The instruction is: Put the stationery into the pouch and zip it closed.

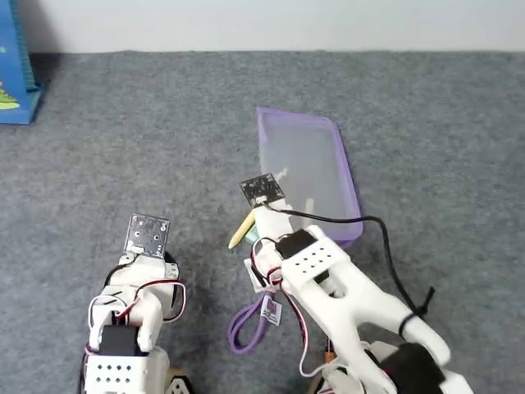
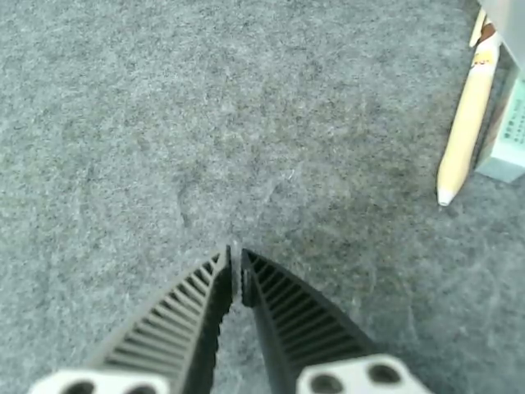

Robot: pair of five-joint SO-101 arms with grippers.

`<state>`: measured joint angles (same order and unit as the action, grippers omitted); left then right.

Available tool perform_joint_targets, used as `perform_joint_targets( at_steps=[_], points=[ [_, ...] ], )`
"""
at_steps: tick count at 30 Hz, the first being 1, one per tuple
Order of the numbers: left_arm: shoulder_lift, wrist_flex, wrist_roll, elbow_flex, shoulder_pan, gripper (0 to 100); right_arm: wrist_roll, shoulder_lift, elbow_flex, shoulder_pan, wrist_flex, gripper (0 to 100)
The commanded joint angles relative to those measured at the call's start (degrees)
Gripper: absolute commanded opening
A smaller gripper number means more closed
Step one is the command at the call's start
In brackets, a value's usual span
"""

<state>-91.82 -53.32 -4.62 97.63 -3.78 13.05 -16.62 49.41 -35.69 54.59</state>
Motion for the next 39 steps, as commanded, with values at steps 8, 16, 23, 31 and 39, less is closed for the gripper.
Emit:
perform_joint_targets(
  at_steps=[8, 16, 23, 31, 39],
  points=[
    [-0.4, -0.4, -0.4, -0.7, -0.3, 2, 0.6, 5.1, -3.3, -0.6, -6.5, 18.2],
    [-0.4, -0.4, -0.4, -0.7, -0.3, 2, 0.1, 9.5, -3.3, -0.6, -8.2, 0.0],
    [-0.4, -0.4, -0.4, -0.7, -0.3, 2, -1.9, -1.1, -3.3, -0.6, -0.3, 0.8],
    [-0.4, -0.4, -0.4, -0.7, -0.3, 2, -12.0, -25.0, -3.1, -0.4, 8.0, 0.8],
    [-0.4, -0.4, -0.4, -0.7, -0.3, 2, -16.4, -37.1, -2.9, -0.6, 12.0, 0.8]
  ],
)
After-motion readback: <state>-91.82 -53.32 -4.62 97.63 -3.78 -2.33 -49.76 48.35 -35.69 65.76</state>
